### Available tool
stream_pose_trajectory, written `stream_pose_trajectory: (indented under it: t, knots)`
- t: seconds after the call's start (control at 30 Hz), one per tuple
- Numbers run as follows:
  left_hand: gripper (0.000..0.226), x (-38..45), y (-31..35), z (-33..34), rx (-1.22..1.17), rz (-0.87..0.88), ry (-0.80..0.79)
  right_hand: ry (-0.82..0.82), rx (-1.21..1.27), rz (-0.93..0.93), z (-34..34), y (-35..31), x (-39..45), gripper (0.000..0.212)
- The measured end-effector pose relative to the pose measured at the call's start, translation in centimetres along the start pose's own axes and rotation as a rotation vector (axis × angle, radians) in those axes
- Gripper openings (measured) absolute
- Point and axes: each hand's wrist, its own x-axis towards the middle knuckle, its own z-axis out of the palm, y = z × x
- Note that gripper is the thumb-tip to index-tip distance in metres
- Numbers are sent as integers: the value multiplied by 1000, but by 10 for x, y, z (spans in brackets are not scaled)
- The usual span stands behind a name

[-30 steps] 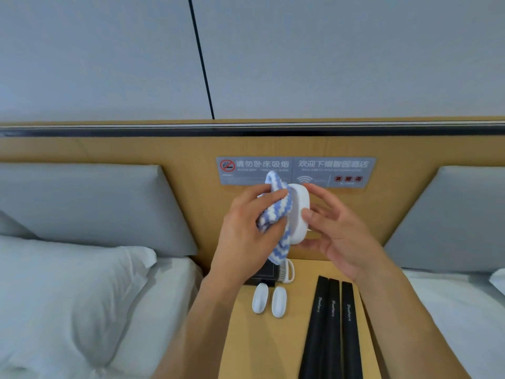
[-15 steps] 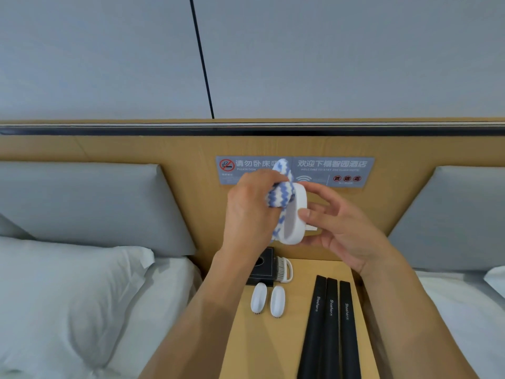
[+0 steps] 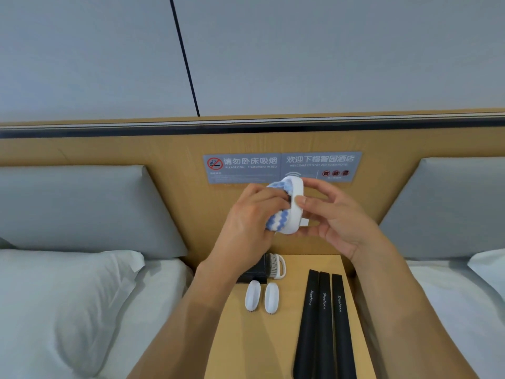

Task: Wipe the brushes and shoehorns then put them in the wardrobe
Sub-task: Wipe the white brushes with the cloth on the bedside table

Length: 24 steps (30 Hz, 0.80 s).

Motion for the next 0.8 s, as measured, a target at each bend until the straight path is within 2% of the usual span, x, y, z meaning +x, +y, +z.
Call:
stream_pose_trajectory:
  t: [0.17,0.4,0.57,0.8]
  knots:
    - [37,-12,-4,-3,-71,-79,-88,-13,-3,43,-3,6,2,52]
    - [41,-23,0,-14,-337,-246,-158,-60,23,95,-2,13,4,50]
    - [43,-24,-4,-14,-279,-261,-155,-82,35,103,-1,18,5,51]
    - [26,-21,-10,3,-157,-265,-66,-85,-9,112,0,22,9,50]
